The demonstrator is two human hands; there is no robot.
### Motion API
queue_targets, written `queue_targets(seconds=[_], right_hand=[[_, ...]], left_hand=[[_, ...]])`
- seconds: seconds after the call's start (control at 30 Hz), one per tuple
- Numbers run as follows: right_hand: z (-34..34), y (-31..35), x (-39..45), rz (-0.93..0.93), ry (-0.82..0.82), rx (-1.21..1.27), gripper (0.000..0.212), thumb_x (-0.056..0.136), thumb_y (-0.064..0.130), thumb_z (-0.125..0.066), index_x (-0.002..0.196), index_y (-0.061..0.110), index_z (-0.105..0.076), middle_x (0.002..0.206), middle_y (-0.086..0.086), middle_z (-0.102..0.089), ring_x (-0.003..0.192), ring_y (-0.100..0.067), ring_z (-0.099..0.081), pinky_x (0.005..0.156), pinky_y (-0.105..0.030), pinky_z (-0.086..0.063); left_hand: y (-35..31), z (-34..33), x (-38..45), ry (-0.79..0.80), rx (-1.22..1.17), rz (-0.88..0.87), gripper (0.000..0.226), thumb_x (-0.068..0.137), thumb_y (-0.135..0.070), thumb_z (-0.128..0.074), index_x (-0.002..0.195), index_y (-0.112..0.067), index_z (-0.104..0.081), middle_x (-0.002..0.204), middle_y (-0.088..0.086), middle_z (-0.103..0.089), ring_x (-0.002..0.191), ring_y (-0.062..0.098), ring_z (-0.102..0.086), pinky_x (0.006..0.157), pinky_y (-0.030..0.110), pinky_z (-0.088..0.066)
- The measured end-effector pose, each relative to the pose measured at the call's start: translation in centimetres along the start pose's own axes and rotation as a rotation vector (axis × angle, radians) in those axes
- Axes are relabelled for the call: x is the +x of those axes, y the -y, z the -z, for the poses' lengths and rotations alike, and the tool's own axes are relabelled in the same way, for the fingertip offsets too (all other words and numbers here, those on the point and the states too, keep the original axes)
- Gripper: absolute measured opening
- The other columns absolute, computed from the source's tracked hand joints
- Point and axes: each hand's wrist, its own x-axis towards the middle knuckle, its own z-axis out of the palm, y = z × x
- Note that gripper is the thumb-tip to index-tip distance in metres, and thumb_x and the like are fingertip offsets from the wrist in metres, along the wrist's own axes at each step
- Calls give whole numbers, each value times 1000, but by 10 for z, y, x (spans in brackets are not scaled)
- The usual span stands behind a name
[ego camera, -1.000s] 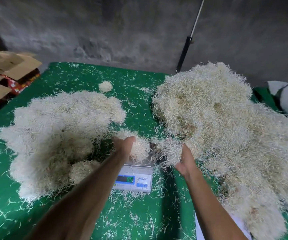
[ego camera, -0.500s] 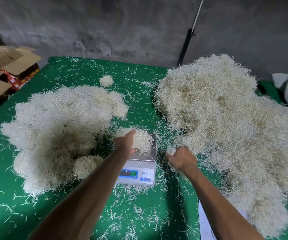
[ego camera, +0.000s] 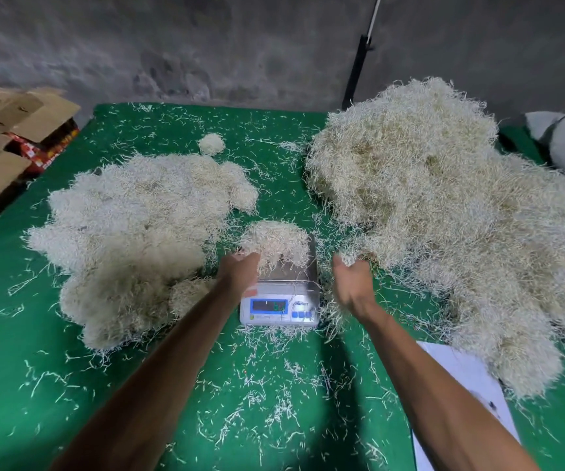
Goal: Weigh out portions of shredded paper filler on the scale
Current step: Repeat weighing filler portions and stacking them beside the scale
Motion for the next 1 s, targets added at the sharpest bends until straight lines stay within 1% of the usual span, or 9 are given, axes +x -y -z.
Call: queue_targets(seconds=[0.13,0.33,0.47,0.57,0.67,0.73,0.87,0.93,1.0], right_hand=[[-7,-7,-19,-30,49,-33,48,105,37,-53,65,10,-52,47,4,-46,35,-13,-36,38,-24,-35],[2,-8,-39,-45,645,-122,38,108,37,-40,119,8,-60,108,-2,-71,97,-11,-69,83,-18,-54],[21,13,-8,18,389,-732,10,102,13,-51,102,5,-56,98,-13,-61,79,-18,-63,76,-32,-61],[37,44,12,378,-117,-692,68,93,22,-69,150,11,-32,148,-15,-46,115,-30,-61,100,-53,-53],[32,61,9,456,-99,-853,91,91,41,-69,161,25,-13,169,-3,-13,150,-31,-28,121,-58,-17],[18,54,0,438,-73,-891,84,93,41,-65,161,26,-18,169,-1,-11,152,-30,-24,124,-54,-15],[-6,30,-15,284,45,-821,43,96,33,-67,137,20,-57,133,-5,-58,104,-21,-67,89,-33,-58],[-16,18,-18,170,180,-790,20,99,27,-64,119,25,-66,100,3,-68,67,-9,-63,52,-17,-48],[-22,8,-18,129,245,-785,12,101,25,-61,112,21,-67,87,6,-67,60,-4,-59,43,-12,-38]], left_hand=[[22,6,-8,59,-37,27,41,101,-24,-59,132,2,-52,119,14,-63,99,27,-68,69,38,-59],[42,16,-14,94,-51,49,33,100,-31,-63,119,-5,-57,119,14,-64,94,25,-68,65,37,-58],[41,27,-8,68,-55,61,34,99,-25,-63,124,-2,-59,121,13,-65,93,25,-69,73,42,-61],[39,29,-5,49,-52,43,34,100,-24,-61,127,-3,-58,119,12,-66,96,26,-69,84,47,-61],[41,26,-6,74,-76,29,35,100,-27,-61,127,-4,-57,109,8,-65,93,24,-69,80,43,-60],[44,20,-7,101,-89,35,38,100,-30,-62,126,-4,-56,112,9,-65,90,23,-68,73,38,-59],[49,16,-5,91,-67,35,36,100,-30,-63,122,-2,-58,121,12,-64,90,23,-68,65,36,-57],[49,18,-1,91,-69,33,35,101,-27,-62,123,0,-58,122,15,-64,91,24,-68,64,36,-57],[47,20,4,85,-67,28,38,102,-23,-59,130,3,-56,125,18,-64,93,27,-68,67,37,-58]])
